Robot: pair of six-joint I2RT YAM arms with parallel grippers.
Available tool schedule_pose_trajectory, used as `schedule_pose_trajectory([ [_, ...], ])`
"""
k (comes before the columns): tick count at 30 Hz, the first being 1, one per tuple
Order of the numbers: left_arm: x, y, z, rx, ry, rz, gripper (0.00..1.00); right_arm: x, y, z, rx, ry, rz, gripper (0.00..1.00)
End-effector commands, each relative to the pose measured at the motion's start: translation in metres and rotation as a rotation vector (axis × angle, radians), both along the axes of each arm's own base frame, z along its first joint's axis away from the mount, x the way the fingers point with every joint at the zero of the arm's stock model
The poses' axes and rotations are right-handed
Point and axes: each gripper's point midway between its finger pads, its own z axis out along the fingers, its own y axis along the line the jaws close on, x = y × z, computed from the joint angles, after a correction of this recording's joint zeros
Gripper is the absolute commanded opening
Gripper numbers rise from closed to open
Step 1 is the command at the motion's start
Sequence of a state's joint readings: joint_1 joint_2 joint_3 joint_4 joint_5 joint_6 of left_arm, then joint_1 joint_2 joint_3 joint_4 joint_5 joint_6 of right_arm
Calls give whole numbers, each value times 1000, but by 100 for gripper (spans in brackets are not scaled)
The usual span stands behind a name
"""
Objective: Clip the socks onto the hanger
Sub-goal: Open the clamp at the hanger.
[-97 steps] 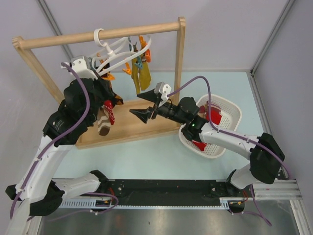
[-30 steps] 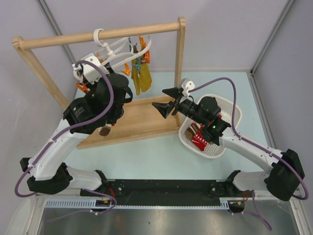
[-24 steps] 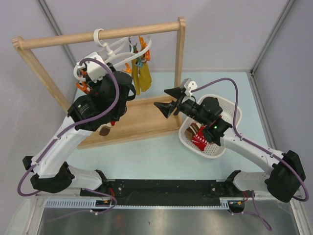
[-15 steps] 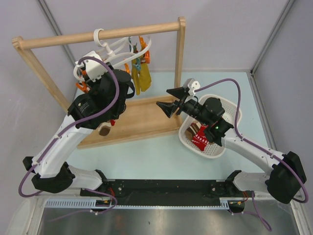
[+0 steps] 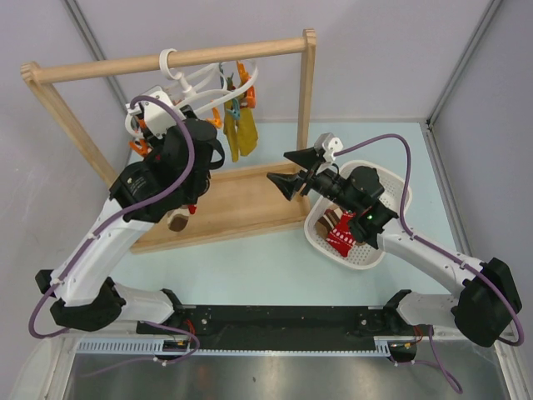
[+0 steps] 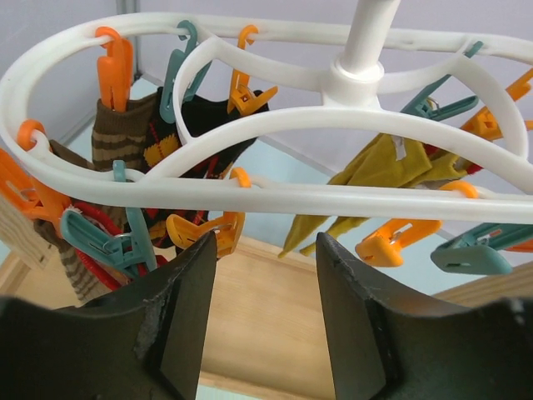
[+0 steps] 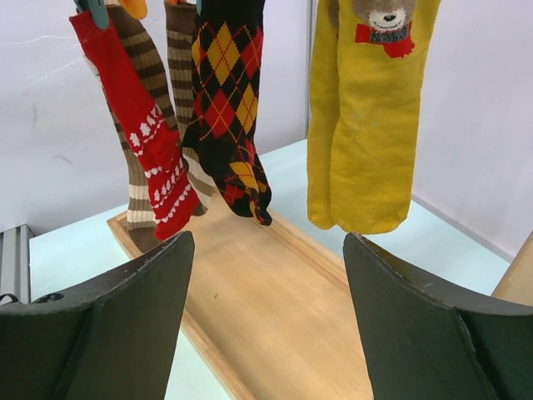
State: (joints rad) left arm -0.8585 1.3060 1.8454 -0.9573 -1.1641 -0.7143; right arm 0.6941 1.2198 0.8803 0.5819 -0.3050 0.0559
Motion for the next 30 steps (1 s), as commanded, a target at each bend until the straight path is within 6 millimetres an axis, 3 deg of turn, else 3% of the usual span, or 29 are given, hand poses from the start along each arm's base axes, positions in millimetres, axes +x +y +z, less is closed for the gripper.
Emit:
schedule_pose_trajectory([
  [1,-8,0,16,-66,-30,-63,57,-6,-5,21,54,-49,9,78],
  [8,-22,-6,35,-111,-59,-140,61,-6,-9,21,58,-51,2,78],
  [15,-30,-12,27,-98,-14,-171,62,-5,-11,21,61,-48,2,78],
  [22,-31,2,14,-52,0,-74,63,-6,-10,20,61,-47,6,78],
  [30,-26,22,19,35,-29,40,65,-5,-12,19,59,-46,2,78],
])
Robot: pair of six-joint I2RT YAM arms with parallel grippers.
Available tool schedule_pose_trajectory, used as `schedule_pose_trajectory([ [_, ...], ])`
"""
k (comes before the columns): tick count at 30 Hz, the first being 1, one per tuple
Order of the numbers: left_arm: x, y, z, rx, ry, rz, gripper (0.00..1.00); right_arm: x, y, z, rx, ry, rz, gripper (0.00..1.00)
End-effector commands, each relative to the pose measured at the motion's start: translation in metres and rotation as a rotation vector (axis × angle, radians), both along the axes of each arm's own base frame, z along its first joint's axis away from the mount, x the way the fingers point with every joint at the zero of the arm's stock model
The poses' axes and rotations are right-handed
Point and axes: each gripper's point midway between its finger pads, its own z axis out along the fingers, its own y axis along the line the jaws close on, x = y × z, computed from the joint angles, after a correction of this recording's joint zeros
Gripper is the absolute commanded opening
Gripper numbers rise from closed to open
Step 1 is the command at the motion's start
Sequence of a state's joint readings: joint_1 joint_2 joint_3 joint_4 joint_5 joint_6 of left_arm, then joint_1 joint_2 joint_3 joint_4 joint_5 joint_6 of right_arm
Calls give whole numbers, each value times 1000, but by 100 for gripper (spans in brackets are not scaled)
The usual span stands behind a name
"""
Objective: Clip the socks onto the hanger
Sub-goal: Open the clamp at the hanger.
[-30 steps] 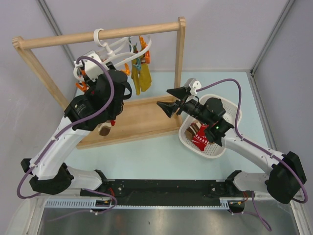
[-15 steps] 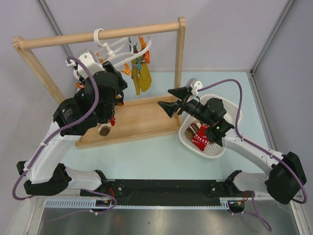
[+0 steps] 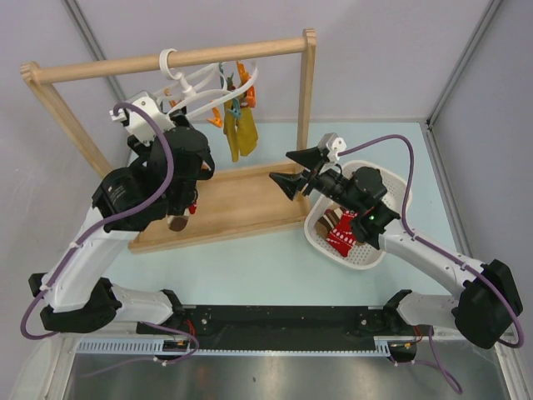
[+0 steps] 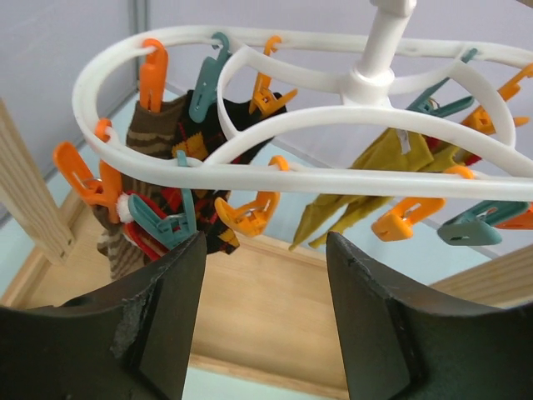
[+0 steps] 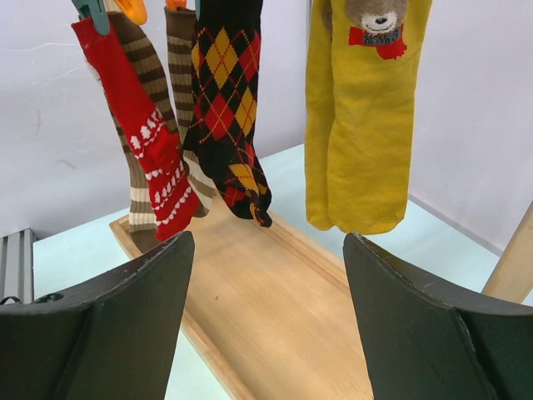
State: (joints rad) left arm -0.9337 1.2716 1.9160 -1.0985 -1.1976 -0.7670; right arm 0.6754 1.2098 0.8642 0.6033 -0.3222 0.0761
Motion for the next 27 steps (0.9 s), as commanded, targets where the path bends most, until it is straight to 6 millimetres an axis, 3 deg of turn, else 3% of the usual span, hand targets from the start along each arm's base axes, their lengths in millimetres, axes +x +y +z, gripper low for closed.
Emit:
schedule_pose_trajectory([
  [1,2,15,6,46,-25,77,65,-5,-7,18,44,-49,1,78],
  [11,24,6,1,32,-14,67,63,-4,-10,15,44,-45,-6,78],
  [27,29,15,-4,44,-1,116,58,-3,-11,12,43,-44,-10,78],
])
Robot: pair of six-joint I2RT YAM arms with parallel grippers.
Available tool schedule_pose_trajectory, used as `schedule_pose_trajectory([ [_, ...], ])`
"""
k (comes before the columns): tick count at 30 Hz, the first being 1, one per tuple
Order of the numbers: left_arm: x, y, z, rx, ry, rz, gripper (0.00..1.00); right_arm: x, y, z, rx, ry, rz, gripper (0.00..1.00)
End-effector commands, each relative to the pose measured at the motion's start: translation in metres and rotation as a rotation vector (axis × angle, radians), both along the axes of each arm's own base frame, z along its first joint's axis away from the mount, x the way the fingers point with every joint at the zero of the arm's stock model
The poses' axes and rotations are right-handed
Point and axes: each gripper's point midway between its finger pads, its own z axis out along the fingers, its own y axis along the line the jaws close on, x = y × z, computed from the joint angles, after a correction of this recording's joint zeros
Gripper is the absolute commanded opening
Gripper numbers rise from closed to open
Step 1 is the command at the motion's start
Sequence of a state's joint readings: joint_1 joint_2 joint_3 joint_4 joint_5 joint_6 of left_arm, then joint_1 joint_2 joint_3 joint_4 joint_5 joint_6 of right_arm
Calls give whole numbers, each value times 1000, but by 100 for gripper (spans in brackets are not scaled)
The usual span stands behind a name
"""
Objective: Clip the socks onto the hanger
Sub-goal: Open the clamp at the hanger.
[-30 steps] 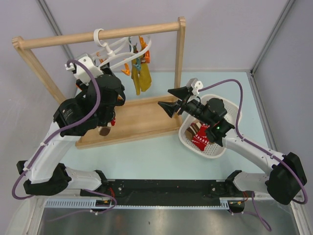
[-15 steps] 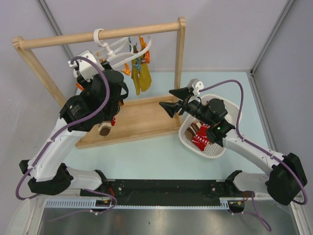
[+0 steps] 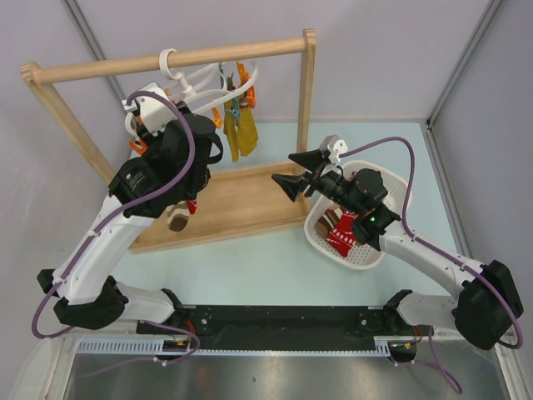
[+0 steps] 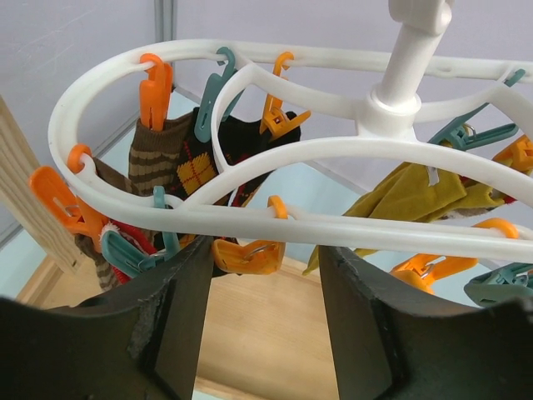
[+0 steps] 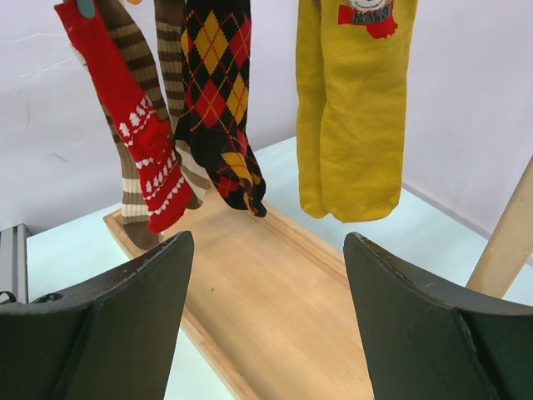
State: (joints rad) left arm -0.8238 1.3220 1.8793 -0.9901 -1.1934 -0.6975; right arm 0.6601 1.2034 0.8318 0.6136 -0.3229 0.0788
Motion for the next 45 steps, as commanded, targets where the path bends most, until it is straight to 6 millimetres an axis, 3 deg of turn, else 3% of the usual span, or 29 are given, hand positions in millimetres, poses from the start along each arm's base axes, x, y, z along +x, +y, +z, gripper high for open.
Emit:
schedule_pose_trajectory([
  [1,0,7,5,-4,-14,25,57,-6,-6,24,54,-60,4,78],
  [13,0,12,6,-7,-15,30,46,-7,-5,23,54,-59,7,78],
  [28,-7,23,9,16,-35,-20,16,-1,-18,21,40,-28,-42,78],
  [33,-5,22,8,54,-21,-58,8,16,-41,2,7,74,-177,78],
  [37,-6,22,7,96,-8,-100,6,29,-66,-15,-19,167,-305,77],
  [45,-3,23,1,159,26,-168,3,60,-139,-56,1,396,-612,76],
])
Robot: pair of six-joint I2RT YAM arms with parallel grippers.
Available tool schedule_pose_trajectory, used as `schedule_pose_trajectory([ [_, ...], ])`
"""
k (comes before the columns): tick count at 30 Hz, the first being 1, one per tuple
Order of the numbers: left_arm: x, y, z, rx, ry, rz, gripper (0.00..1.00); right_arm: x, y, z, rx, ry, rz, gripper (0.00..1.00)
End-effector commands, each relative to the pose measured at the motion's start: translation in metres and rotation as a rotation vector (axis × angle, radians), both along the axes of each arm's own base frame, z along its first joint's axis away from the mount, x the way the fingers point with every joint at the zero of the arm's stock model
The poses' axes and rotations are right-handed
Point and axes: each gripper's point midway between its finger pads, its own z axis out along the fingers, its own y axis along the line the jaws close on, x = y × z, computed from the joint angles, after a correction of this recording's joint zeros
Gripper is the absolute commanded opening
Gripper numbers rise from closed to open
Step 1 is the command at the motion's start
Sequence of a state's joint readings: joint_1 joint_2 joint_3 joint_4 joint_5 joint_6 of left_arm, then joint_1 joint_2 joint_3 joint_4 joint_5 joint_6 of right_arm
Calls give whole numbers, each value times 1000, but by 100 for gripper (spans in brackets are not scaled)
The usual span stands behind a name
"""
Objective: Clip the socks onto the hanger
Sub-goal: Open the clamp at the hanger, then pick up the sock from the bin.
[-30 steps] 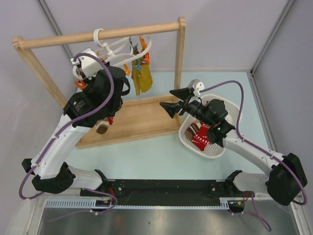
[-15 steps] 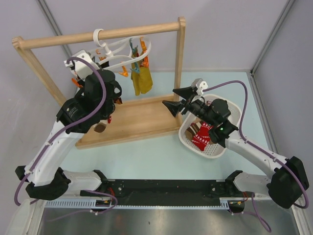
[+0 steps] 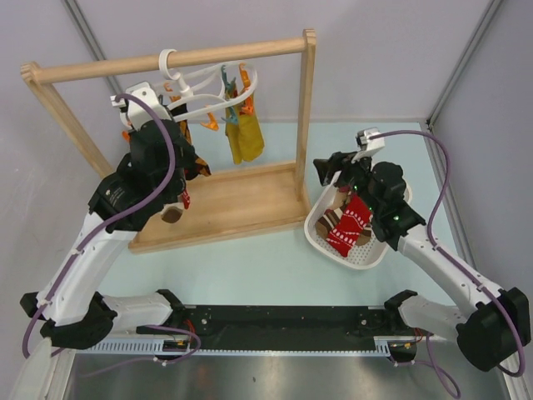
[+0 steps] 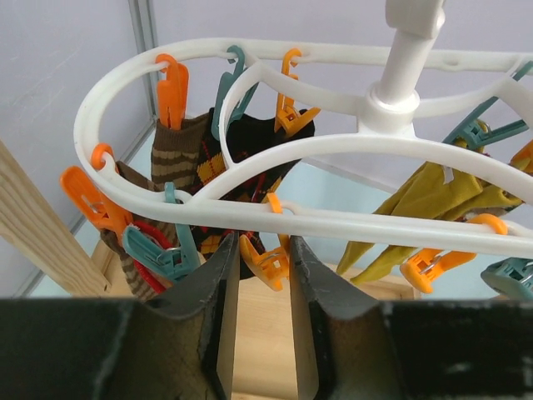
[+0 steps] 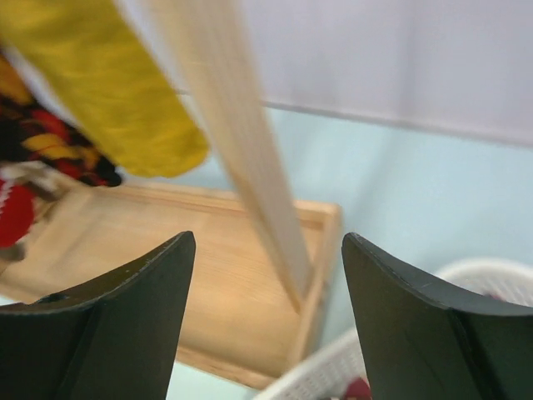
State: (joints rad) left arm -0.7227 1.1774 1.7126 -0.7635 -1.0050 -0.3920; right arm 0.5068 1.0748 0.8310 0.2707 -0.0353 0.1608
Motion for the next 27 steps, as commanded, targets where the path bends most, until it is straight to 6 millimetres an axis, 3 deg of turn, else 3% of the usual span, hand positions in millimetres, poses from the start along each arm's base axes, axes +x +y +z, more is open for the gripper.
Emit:
schedule_pose_trajectory([
  [1,-3,3,-3,73,31,-54,2,19,-53,-28,31,153,-237,75],
  [8,-2,2,-4,99,45,-81,2,44,-99,-88,21,376,-409,70],
  [10,-3,1,-3,101,45,-94,1,45,-109,-113,5,458,-446,68],
  [16,-4,-2,-2,91,40,-120,0,43,-145,-159,-33,611,-558,62],
  [19,-4,-4,-3,90,43,-129,0,42,-157,-170,-19,655,-572,58],
  [27,-4,-7,-1,77,36,-147,0,45,-163,-200,31,751,-558,49],
])
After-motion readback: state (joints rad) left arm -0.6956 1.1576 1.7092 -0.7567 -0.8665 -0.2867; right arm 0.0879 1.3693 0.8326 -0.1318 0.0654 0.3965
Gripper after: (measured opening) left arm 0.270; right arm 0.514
